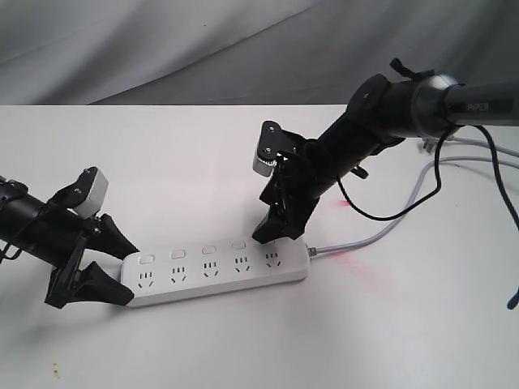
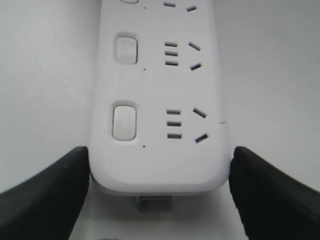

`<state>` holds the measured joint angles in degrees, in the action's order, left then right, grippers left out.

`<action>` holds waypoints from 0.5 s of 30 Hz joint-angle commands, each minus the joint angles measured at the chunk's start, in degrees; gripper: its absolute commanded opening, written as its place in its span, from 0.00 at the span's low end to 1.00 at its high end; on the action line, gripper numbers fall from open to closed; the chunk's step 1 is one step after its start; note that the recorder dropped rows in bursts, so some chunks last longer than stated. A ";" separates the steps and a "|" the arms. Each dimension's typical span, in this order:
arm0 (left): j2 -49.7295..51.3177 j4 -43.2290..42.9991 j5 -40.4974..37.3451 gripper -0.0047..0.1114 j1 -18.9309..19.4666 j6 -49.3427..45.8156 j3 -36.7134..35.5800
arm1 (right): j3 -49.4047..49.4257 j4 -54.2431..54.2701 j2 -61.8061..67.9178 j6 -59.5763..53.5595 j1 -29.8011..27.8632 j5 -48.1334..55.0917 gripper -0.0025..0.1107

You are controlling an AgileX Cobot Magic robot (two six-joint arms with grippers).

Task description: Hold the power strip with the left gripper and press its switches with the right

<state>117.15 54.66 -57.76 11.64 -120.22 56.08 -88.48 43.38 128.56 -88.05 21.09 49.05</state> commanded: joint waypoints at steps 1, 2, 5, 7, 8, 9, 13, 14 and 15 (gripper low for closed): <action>0.28 0.07 1.04 0.52 -0.41 0.27 -0.03 | 0.67 -5.31 0.92 -0.20 0.09 -1.24 0.66; 0.28 0.07 1.04 0.52 -0.41 0.27 -0.03 | 0.67 -5.78 0.98 -0.03 0.09 -1.60 0.66; 0.28 0.07 1.04 0.52 -0.41 0.27 -0.03 | 0.67 -6.36 0.98 0.08 0.09 -2.49 0.66; 0.28 0.07 1.04 0.52 -0.41 0.27 -0.03 | 0.67 -7.02 0.98 0.24 0.09 -2.50 0.66; 0.28 0.07 1.04 0.52 -0.41 0.27 -0.03 | 0.67 -7.65 0.98 0.88 0.09 -2.50 0.66; 0.28 0.07 1.04 0.52 -0.41 0.27 -0.03 | 0.67 -8.55 0.98 1.55 0.09 -2.50 0.66; 0.28 0.07 1.04 0.52 -0.41 0.27 -0.03 | 0.67 -10.23 0.98 2.86 0.09 -2.50 0.66; 0.28 0.07 1.04 0.52 -0.41 0.27 -0.03 | 0.67 -10.23 0.98 2.86 0.09 -2.50 0.66; 0.28 0.07 1.04 0.52 -0.41 0.27 -0.03 | 0.67 -10.23 0.98 2.86 0.09 -2.50 0.66</action>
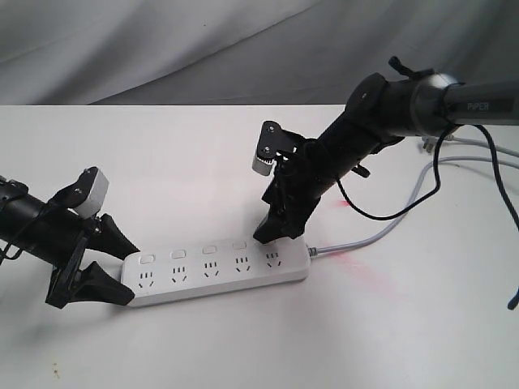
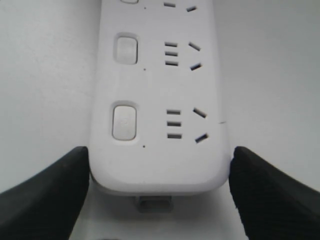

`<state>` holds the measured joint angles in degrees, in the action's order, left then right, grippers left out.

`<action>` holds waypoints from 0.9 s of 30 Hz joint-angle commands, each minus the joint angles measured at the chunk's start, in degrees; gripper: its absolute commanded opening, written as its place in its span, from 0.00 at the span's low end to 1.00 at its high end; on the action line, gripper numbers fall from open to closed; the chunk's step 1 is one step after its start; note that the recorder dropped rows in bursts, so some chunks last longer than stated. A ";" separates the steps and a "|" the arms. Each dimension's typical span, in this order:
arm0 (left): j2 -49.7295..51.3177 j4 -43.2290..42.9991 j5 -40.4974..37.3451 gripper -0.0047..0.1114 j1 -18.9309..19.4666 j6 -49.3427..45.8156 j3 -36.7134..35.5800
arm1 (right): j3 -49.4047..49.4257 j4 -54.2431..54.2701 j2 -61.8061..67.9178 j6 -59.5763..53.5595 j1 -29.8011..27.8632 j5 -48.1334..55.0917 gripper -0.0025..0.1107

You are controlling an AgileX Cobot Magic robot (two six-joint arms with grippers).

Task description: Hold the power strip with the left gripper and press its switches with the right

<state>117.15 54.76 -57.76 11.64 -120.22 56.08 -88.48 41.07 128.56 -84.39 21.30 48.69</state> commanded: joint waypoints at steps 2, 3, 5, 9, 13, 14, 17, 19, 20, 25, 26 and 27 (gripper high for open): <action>0.28 -0.03 1.04 0.52 -0.41 0.27 -0.03 | 0.67 -7.10 0.98 -0.82 -0.12 -2.14 0.66; 0.28 -0.03 1.04 0.52 -0.41 0.27 -0.03 | 0.67 -6.97 0.98 -0.82 -0.12 -2.14 0.66; 0.28 -0.03 1.04 0.52 -0.41 0.27 -0.03 | 0.67 -6.98 0.98 -0.82 -0.12 -2.54 0.66; 0.28 -0.03 1.04 0.52 -0.41 0.27 -0.03 | 0.67 -7.48 0.98 -0.82 -1.70 -2.67 0.66; 0.28 -0.03 1.04 0.52 -0.41 0.27 -0.03 | 0.75 -7.56 2.35 -0.82 -1.85 -2.44 0.66; 0.28 -0.03 1.04 0.52 -0.41 0.27 -0.03 | 0.75 -7.44 2.91 -0.82 -1.33 -2.44 0.66; 0.28 -0.03 1.04 0.52 -0.41 0.27 -0.03 | 0.75 -7.68 3.52 -0.97 -0.67 -2.68 0.66; 0.28 -0.03 1.04 0.52 -0.41 0.27 -0.03 | 0.75 -8.26 3.77 -0.97 -0.54 -2.68 0.66; 0.28 -0.03 1.04 0.52 -0.41 0.27 -0.03 | 0.75 -8.59 3.80 -0.97 -0.54 -2.87 0.66; 0.28 -0.03 1.04 0.52 -0.41 0.27 -0.03 | 1.07 -2.50 2.33 -2.45 -0.66 -2.40 0.66; 0.28 -0.03 1.04 0.52 -0.41 0.27 -0.03 | 1.07 -0.44 1.31 -3.75 -0.66 -1.66 0.66; 0.28 -0.03 1.04 0.52 -0.41 0.27 -0.03 | 1.07 1.59 0.06 -4.68 -0.66 -1.08 0.66</action>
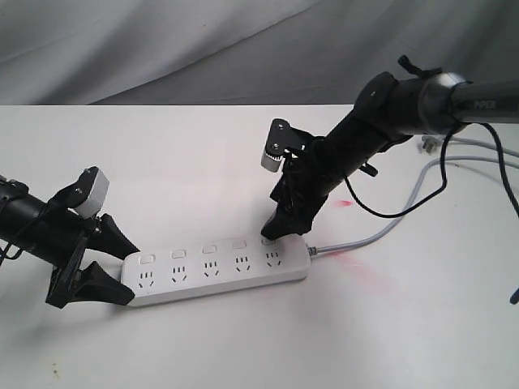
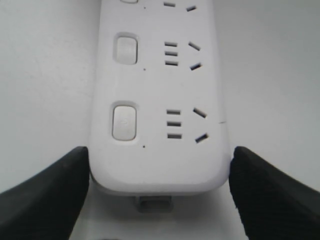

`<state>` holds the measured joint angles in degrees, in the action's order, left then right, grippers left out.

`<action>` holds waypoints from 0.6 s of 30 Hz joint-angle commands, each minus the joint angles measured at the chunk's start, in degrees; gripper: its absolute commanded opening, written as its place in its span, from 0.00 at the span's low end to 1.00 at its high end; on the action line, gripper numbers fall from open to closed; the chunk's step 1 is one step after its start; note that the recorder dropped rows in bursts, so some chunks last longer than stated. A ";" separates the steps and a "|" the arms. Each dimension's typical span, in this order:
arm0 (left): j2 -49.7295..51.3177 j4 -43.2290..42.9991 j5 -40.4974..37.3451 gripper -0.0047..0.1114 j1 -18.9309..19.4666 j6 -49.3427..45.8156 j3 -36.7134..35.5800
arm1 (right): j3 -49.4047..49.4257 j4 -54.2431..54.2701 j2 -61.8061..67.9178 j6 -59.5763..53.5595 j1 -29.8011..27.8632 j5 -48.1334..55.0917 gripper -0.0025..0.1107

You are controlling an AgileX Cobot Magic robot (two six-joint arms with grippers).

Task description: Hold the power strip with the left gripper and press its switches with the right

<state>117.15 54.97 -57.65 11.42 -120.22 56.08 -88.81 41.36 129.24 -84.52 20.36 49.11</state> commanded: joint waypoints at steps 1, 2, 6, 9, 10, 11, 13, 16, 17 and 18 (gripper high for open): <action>0.28 -0.24 0.93 0.52 -0.18 0.27 -0.03 | 1.41 2.66 -1.75 -4.95 0.28 -1.51 0.66; 0.28 -0.24 0.93 0.52 -0.18 0.27 -0.03 | 1.41 3.37 -3.18 -5.06 0.28 -1.51 0.66; 0.28 -0.24 0.93 0.52 -0.18 0.27 -0.03 | 1.41 4.60 -8.33 -5.18 0.28 -2.44 0.66; 0.28 -0.24 0.93 0.52 -0.18 0.27 -0.03 | 1.41 4.64 -11.79 -3.63 0.28 -2.96 0.66; 0.28 -0.24 0.93 0.52 -0.18 0.27 -0.03 | 1.41 4.64 -13.05 -2.94 0.28 -3.27 0.66; 0.28 -0.24 0.93 0.52 -0.18 0.27 -0.03 | 1.41 4.64 -14.30 -1.84 0.28 -3.54 0.66; 0.28 -0.24 0.93 0.52 -0.18 0.27 -0.03 | 1.41 4.64 -16.61 0.65 0.19 -3.54 0.66; 0.28 -0.24 0.93 0.52 -0.18 0.27 -0.03 | 1.41 4.52 -20.69 5.95 0.19 -3.54 0.66; 0.28 -0.24 0.93 0.52 -0.18 0.27 -0.03 | 1.41 4.52 -22.06 7.35 0.19 -3.54 0.66; 0.28 -0.24 0.93 0.52 -0.18 0.27 -0.03 | 1.41 4.52 -23.18 8.51 0.19 -3.54 0.66</action>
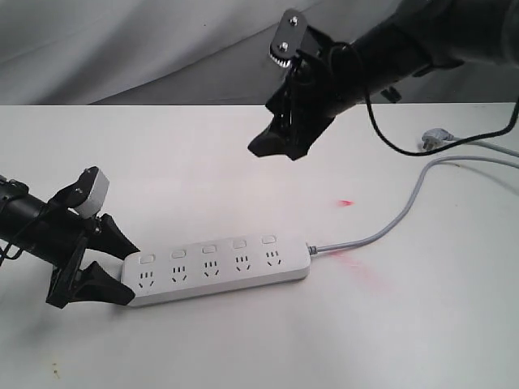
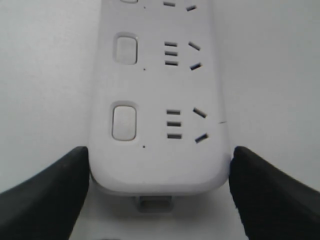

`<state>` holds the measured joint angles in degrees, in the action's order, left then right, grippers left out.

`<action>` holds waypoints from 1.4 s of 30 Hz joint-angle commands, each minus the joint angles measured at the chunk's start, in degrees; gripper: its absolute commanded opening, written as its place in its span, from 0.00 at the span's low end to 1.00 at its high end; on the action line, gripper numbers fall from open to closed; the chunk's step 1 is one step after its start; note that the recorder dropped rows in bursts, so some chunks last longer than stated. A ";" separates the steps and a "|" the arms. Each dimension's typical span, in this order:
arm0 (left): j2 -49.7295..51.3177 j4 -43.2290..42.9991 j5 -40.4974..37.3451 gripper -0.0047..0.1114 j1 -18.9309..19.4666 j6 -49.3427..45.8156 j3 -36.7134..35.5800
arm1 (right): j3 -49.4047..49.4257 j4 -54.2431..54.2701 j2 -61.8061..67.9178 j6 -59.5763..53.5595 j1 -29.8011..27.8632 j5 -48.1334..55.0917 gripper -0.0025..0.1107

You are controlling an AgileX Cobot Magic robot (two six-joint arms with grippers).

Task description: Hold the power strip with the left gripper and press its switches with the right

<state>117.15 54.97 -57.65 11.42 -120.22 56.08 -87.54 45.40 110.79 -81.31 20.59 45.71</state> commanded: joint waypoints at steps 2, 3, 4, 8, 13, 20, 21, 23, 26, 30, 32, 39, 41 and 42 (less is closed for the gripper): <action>0.28 -0.24 0.93 0.52 -0.18 0.27 -0.03 | 0.13 0.47 -7.47 7.24 -0.04 -0.14 0.66; 0.28 -0.24 0.93 0.52 -0.18 0.27 -0.03 | 0.13 0.47 -8.95 7.86 -0.04 -0.14 0.66; 0.28 -0.24 0.93 0.52 -0.18 0.27 -0.03 | 0.13 0.22 -10.48 8.87 -0.04 -0.14 0.66; 0.28 -0.24 0.93 0.52 -0.18 0.27 -0.03 | 0.13 -1.03 -16.34 13.97 -0.04 1.96 0.62; 0.28 -0.24 0.93 0.52 -0.18 0.27 -0.03 | 0.13 -1.30 -22.96 20.59 -0.04 5.14 0.39; 0.28 -0.24 0.93 0.52 -0.18 0.27 -0.03 | 0.13 0.95 -29.60 23.60 -0.04 18.47 0.22; 0.28 -0.24 0.93 0.52 -0.18 0.27 -0.03 | 0.13 2.24 -30.33 23.90 -0.04 21.08 0.22; 0.28 -0.24 0.93 0.52 -0.18 0.27 -0.03 | 0.13 5.72 -31.56 24.96 -0.04 24.26 0.22; 0.28 -0.24 0.93 0.52 -0.18 0.27 -0.03 | 0.13 11.97 -33.30 30.88 -0.04 24.26 0.22; 0.28 -0.24 0.93 0.52 -0.18 0.27 -0.03 | 0.13 13.89 -36.15 35.45 0.07 24.26 0.20; 0.28 -0.24 0.93 0.52 -0.18 0.27 -0.03 | 0.13 13.58 -37.79 38.06 0.07 24.26 0.17; 0.28 -0.24 0.93 0.52 -0.18 0.27 -0.03 | 0.13 -1.20 -43.97 49.50 0.07 9.09 0.02; 0.28 -0.24 0.93 0.52 -0.18 0.27 -0.03 | 0.13 -9.24 -45.85 57.72 0.07 4.65 0.02; 0.28 -0.24 0.93 0.52 -0.18 0.27 -0.03 | 0.13 -12.11 -46.60 62.75 0.07 3.96 0.02</action>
<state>117.15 54.97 -57.55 11.42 -120.22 56.08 -87.54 42.47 66.51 -29.82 20.59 55.08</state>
